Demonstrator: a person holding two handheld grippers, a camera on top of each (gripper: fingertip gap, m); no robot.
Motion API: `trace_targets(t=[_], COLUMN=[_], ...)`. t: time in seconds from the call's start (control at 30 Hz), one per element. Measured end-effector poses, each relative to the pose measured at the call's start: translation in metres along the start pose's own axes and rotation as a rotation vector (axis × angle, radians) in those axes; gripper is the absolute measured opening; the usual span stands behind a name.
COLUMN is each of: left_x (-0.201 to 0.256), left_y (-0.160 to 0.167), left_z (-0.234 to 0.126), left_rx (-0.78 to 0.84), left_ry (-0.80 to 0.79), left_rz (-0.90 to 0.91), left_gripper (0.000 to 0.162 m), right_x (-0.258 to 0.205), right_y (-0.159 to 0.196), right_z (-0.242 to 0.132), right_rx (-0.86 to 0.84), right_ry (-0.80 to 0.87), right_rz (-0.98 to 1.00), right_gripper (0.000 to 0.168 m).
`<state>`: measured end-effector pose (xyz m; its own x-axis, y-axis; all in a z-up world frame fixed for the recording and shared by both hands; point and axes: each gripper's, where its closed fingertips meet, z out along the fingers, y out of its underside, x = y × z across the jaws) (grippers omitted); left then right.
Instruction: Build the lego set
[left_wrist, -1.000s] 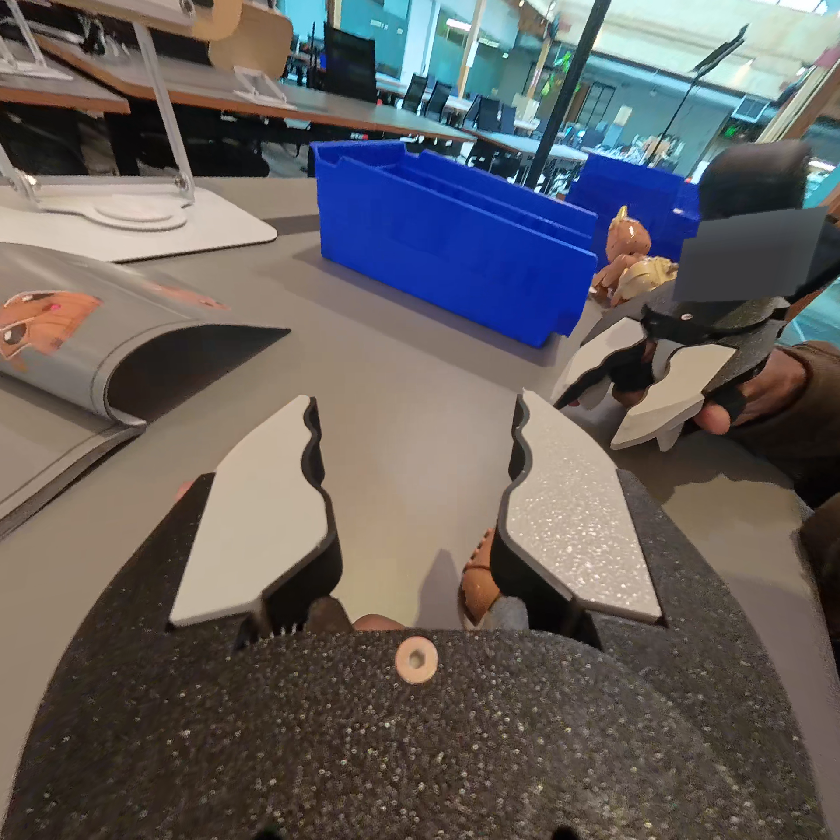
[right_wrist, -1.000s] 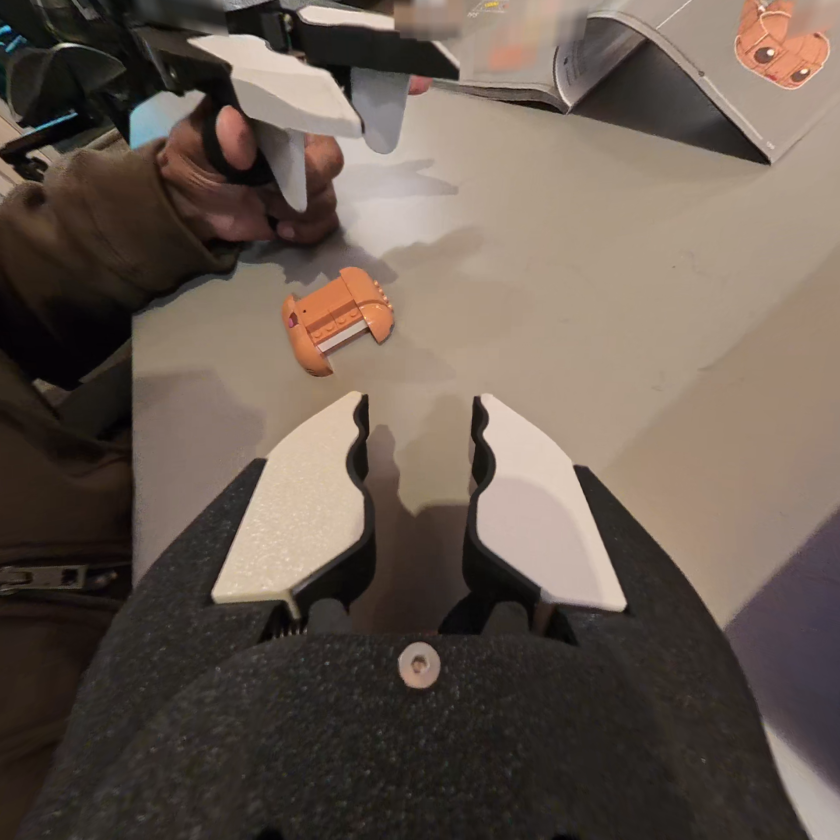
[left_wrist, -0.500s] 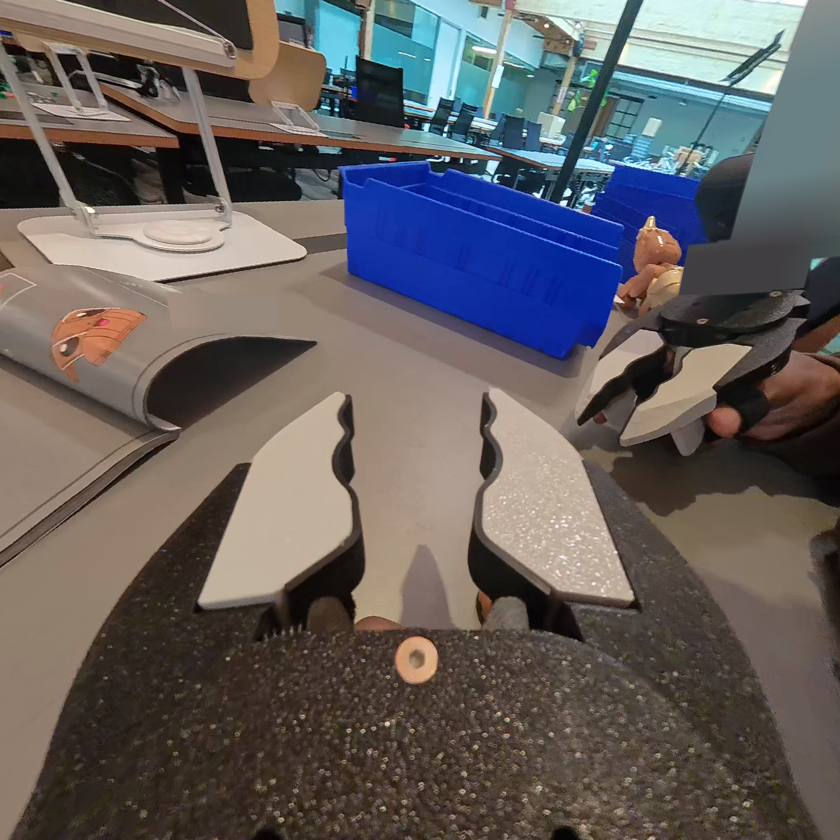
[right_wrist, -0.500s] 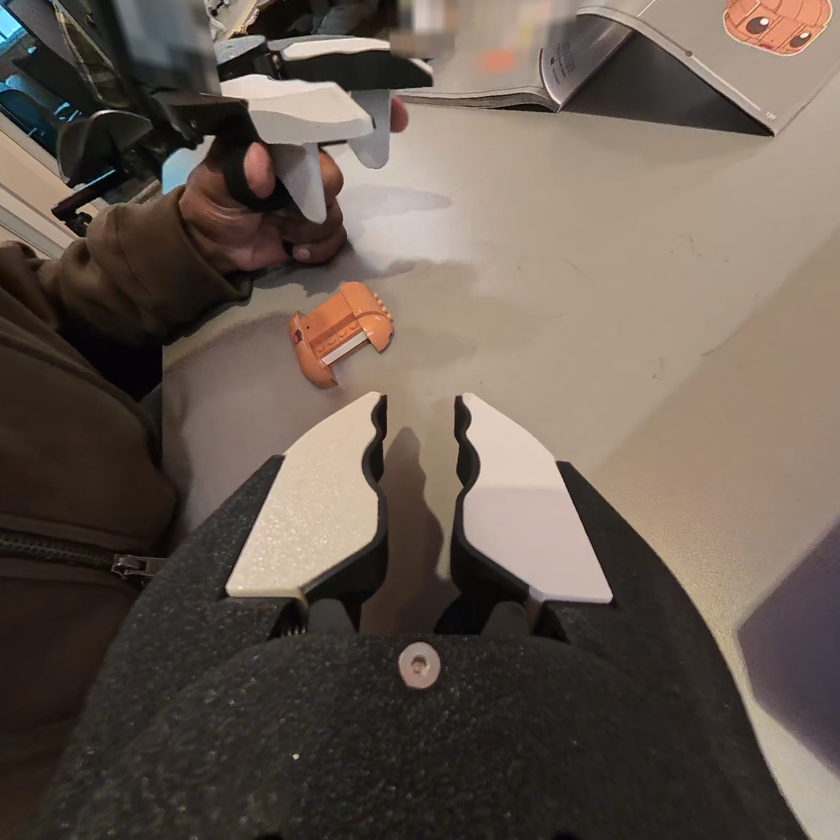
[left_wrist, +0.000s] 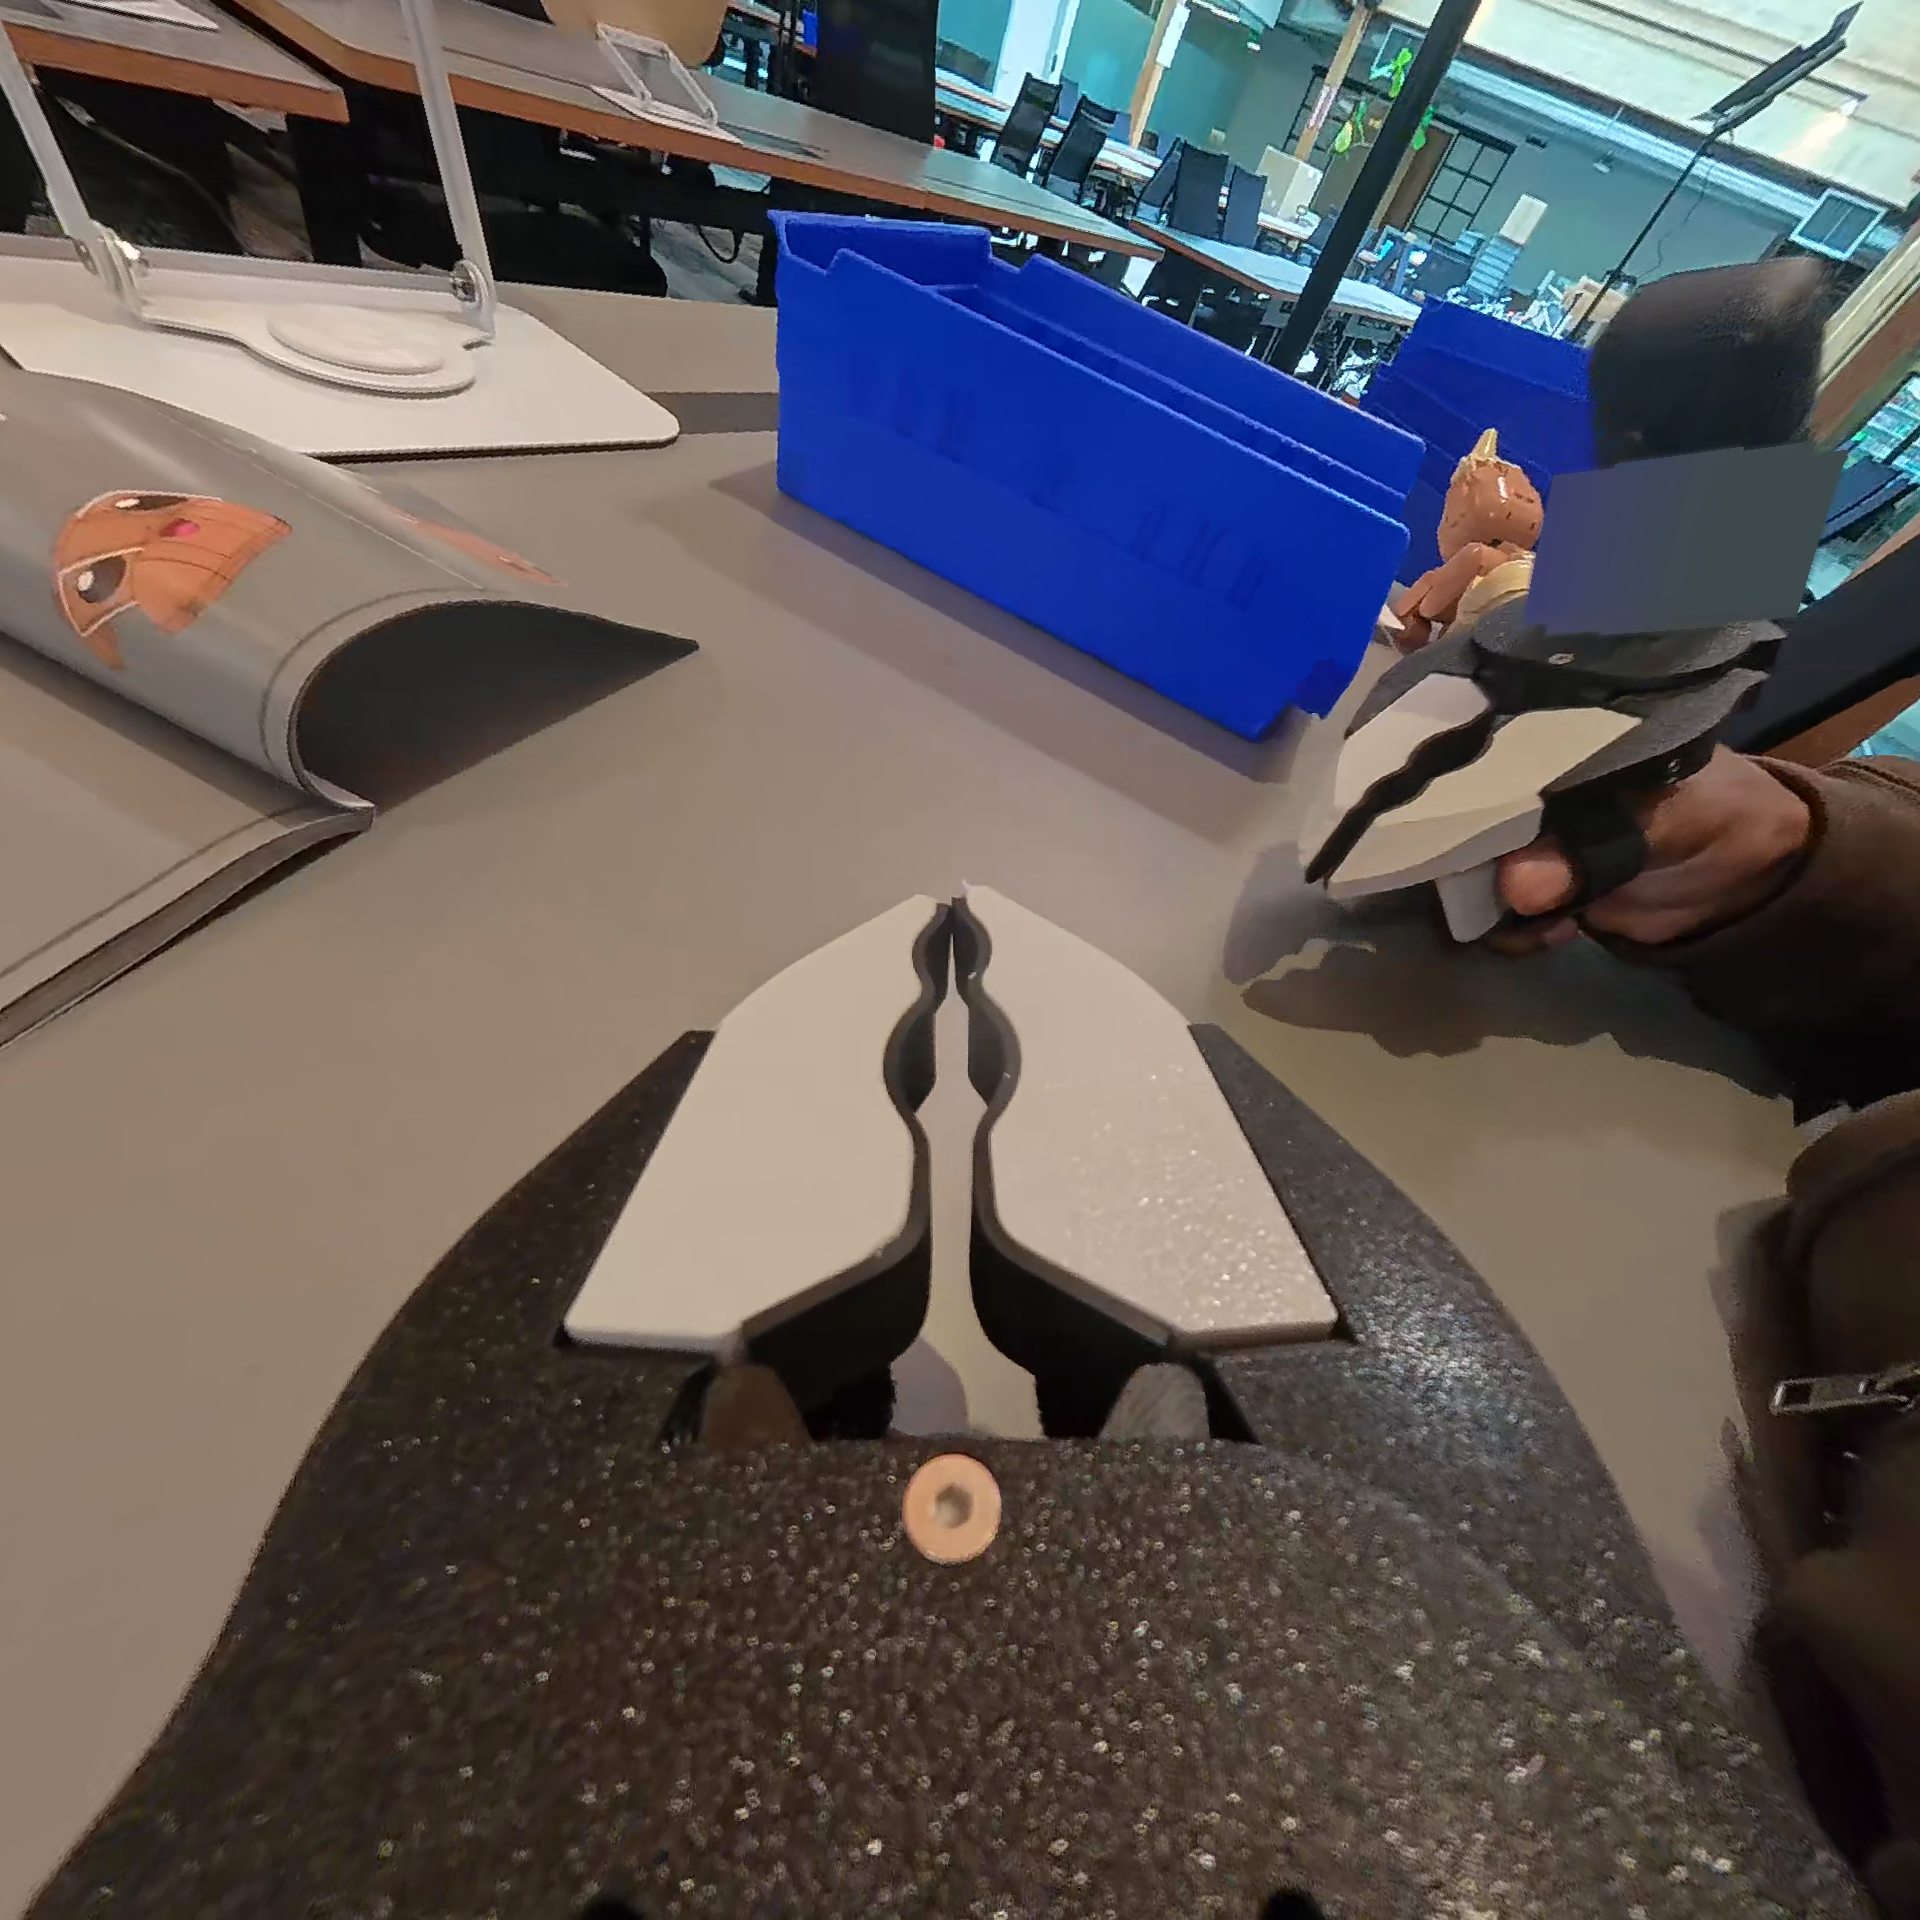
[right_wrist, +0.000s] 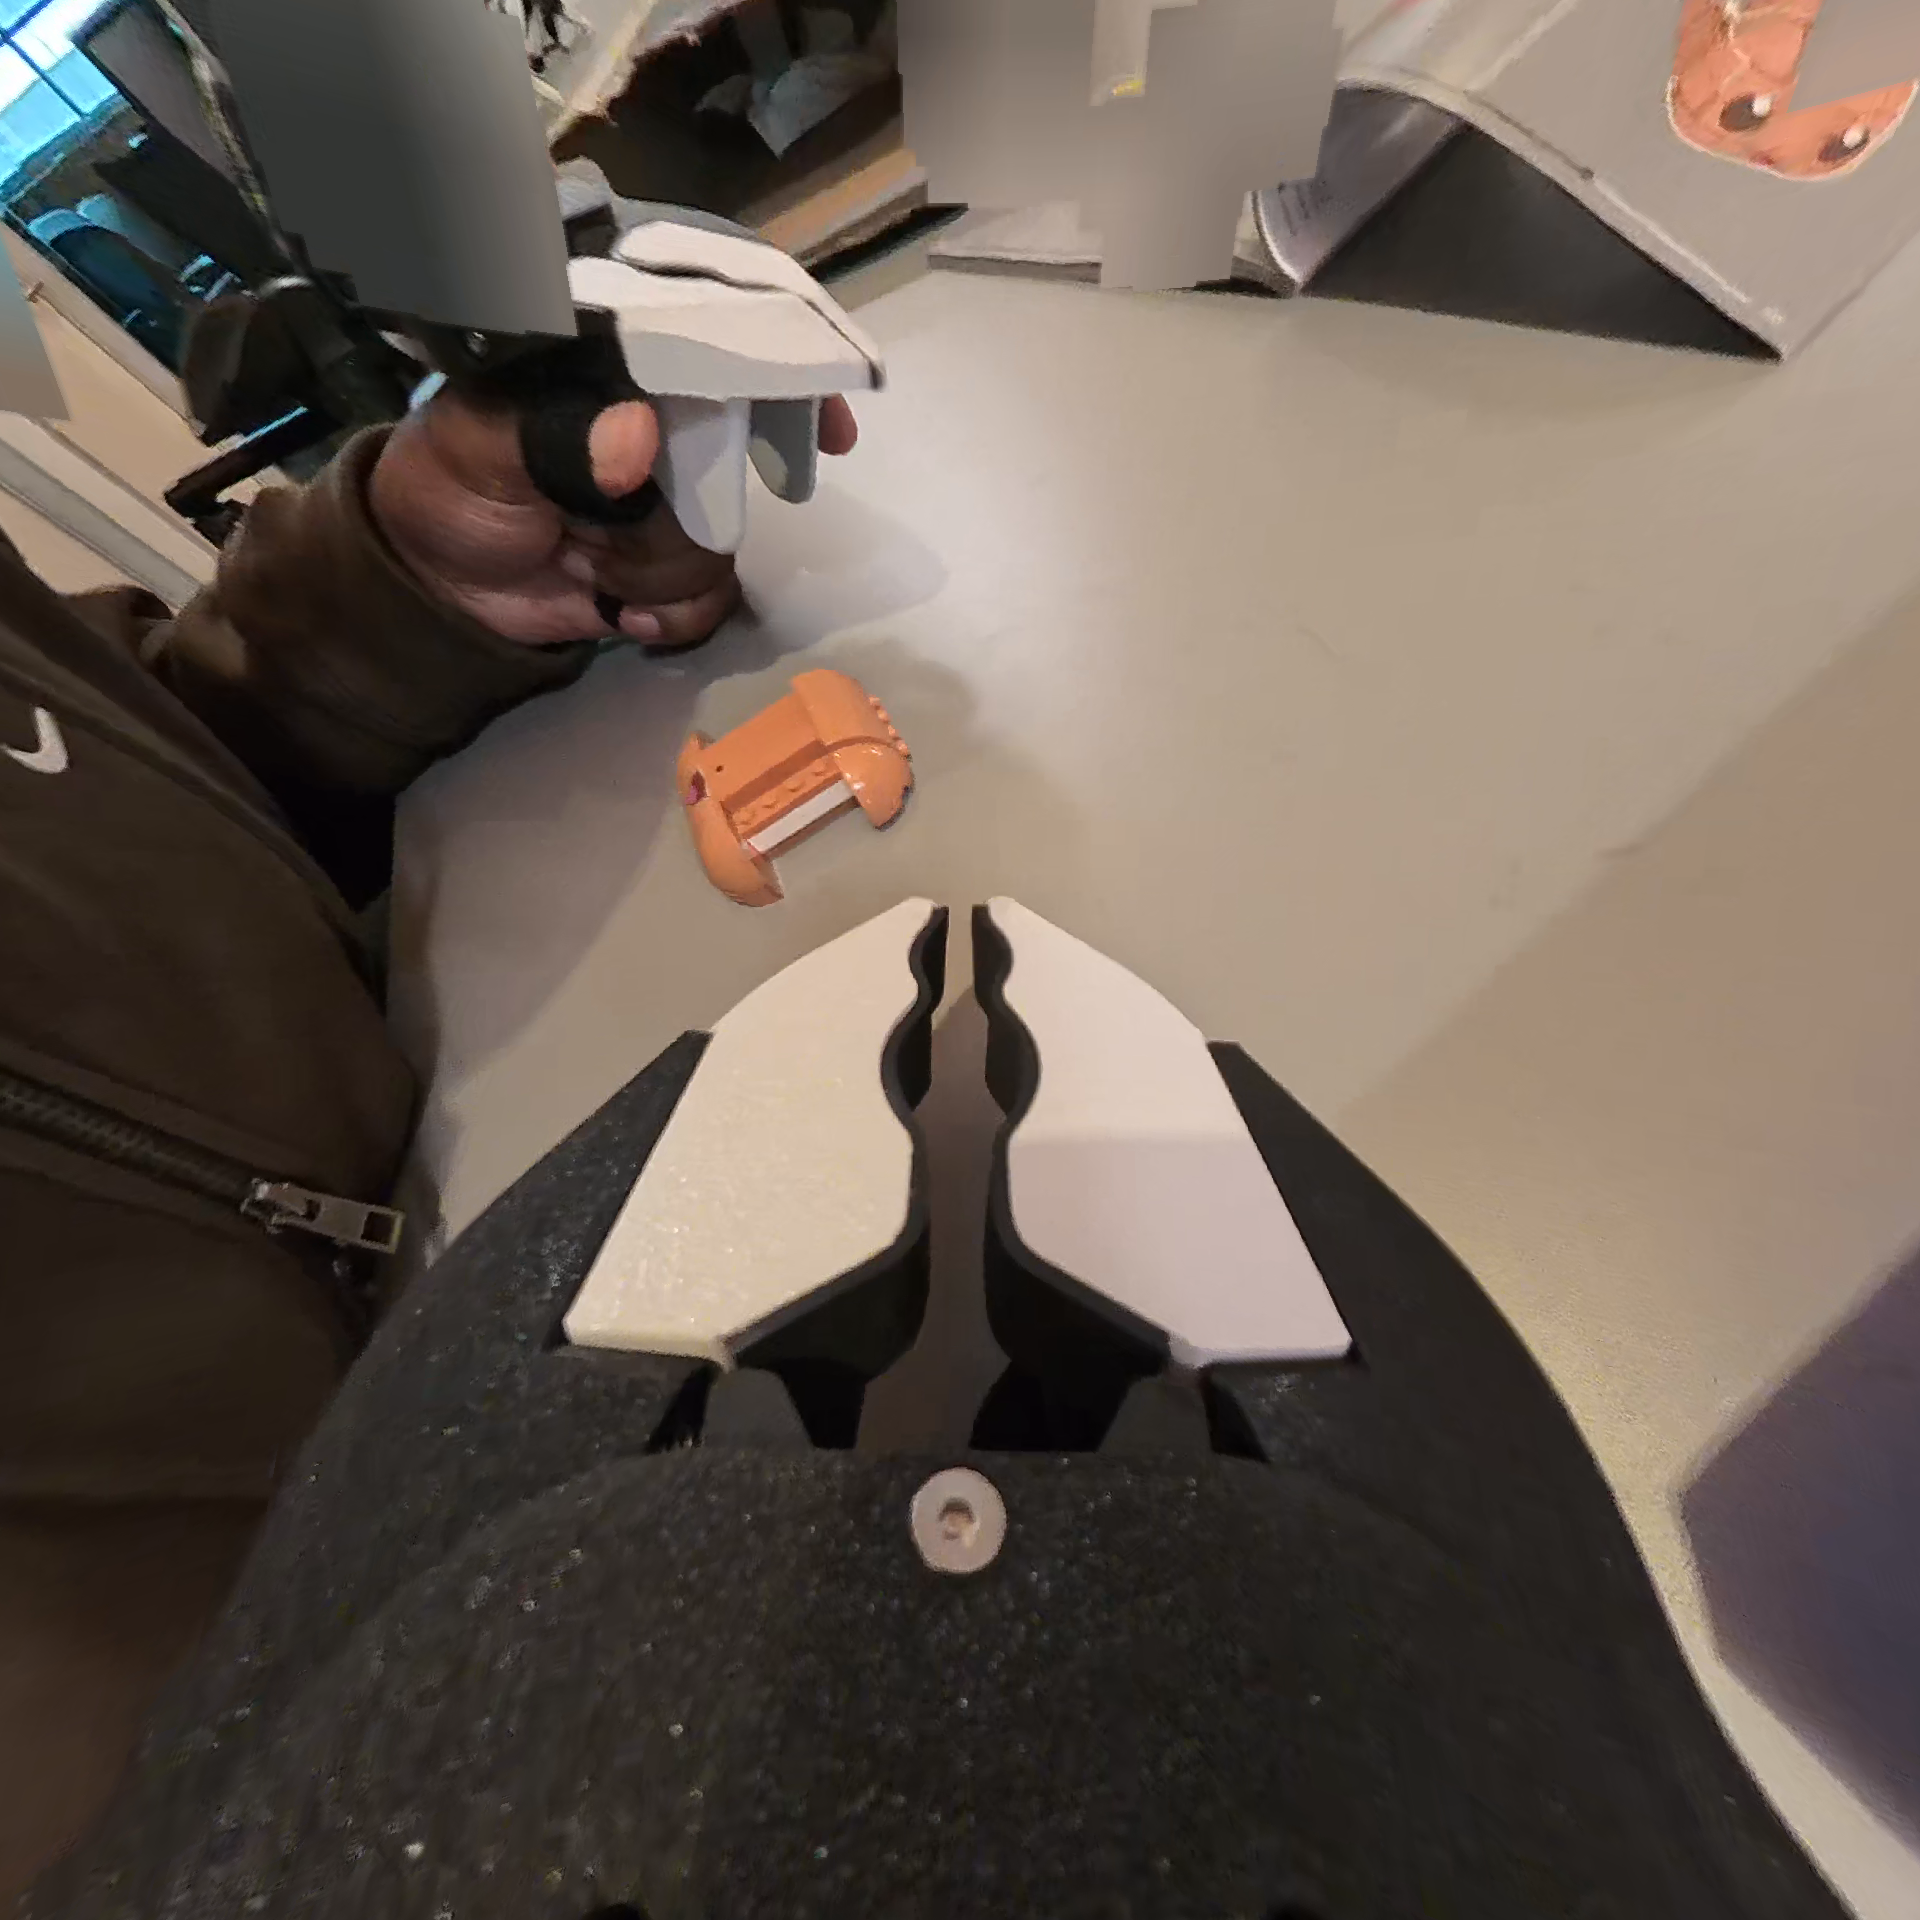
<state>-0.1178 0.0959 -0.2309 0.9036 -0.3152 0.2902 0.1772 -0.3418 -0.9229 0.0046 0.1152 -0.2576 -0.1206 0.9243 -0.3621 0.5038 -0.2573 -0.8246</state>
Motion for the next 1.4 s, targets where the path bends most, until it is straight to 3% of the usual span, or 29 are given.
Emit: trace_targets(t=[0.13, 0.33, 0.5, 0.6, 0.73, 0.93, 1.4], left_x=[-0.002, -0.007, -0.01, -0.012, -0.013, -0.016, -0.018], left_y=[0.001, 0.001, -0.007, -0.013, -0.019, -0.025, -0.025], left_z=[-0.001, 0.001, 0.001, 0.0, 0.001, -0.002, 0.005], left_rx=[-0.003, -0.008, 0.045, 0.085, 0.118, 0.166, 0.147], left_ry=[-0.008, -0.012, -0.001, 0.0, 0.013, 0.018, 0.017], left_rz=[-0.025, -0.063, -0.057, -0.056, -0.05, -0.067, -0.058], left_gripper=[0.0, 0.001, 0.001, 0.002, 0.002, 0.003, 0.003], right_x=[-0.018, -0.039, 0.035, 0.088, 0.151, 0.2, 0.247], right_y=[-0.01, -0.04, -0.046, -0.046, -0.04, -0.045, -0.02], right_z=[-0.022, -0.105, -0.169, -0.192, -0.2, -0.195, -0.179], right_rx=[0.052, -0.019, -0.266, -0.401, -0.593, -0.694, -0.95], right_ry=[-0.045, -0.051, 0.213, 0.274, 0.274, 0.224, 0.218], right_rz=[-0.042, -0.22, -0.448, -0.529, -0.612, -0.699, -0.737], right_gripper=[0.002, 0.009, 0.019, 0.022, 0.031, 0.03, 0.02])
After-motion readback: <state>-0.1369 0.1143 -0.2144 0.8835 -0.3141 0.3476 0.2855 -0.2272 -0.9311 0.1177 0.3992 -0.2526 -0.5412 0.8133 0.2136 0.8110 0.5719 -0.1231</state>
